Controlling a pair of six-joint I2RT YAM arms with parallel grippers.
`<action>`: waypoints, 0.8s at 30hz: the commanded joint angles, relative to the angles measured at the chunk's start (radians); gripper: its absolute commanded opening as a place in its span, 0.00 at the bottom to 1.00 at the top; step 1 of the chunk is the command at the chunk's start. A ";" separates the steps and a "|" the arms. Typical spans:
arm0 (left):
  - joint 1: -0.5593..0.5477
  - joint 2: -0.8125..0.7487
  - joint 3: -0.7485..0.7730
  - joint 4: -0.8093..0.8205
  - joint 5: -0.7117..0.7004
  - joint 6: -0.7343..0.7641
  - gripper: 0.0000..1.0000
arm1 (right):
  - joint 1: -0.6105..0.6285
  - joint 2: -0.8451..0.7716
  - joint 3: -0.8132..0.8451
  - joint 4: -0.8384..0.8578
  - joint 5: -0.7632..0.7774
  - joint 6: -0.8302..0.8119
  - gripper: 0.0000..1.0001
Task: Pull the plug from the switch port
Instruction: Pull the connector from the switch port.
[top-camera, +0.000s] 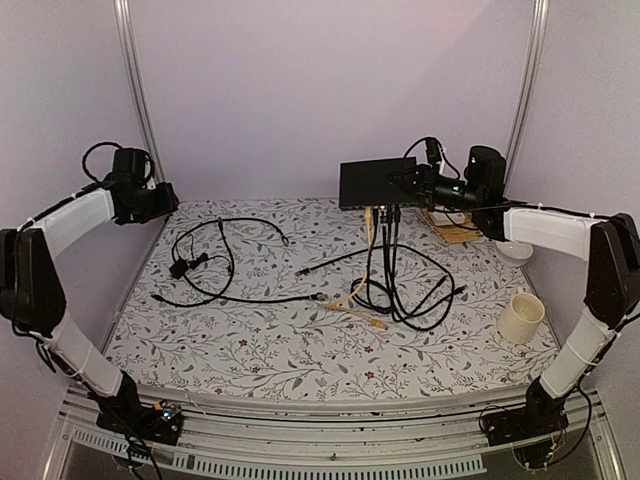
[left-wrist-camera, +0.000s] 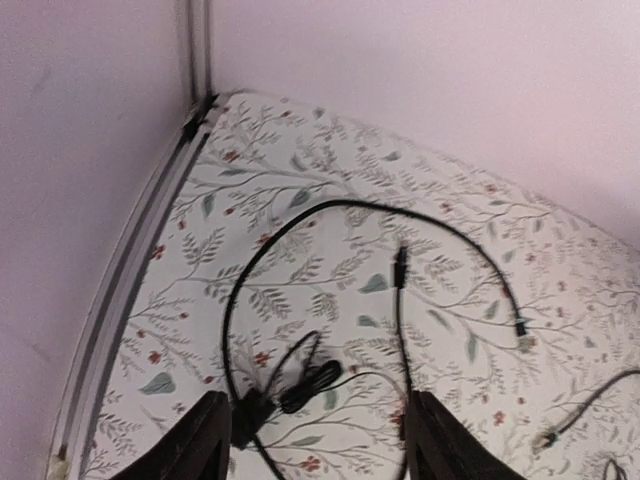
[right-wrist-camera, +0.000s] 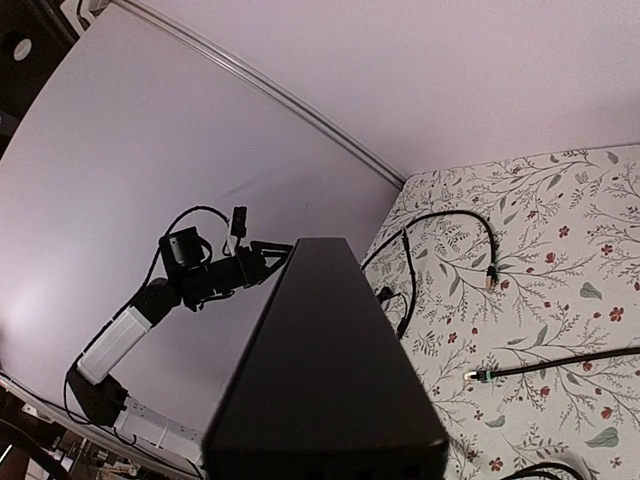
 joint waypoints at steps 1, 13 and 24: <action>-0.087 -0.180 -0.226 0.399 0.311 -0.049 0.61 | 0.037 0.035 0.059 0.195 -0.047 0.099 0.02; -0.320 -0.224 -0.532 0.912 0.612 -0.193 0.57 | 0.139 0.256 0.163 0.448 -0.042 0.348 0.02; -0.407 -0.158 -0.598 1.119 0.762 -0.244 0.57 | 0.197 0.487 0.340 0.557 -0.023 0.501 0.02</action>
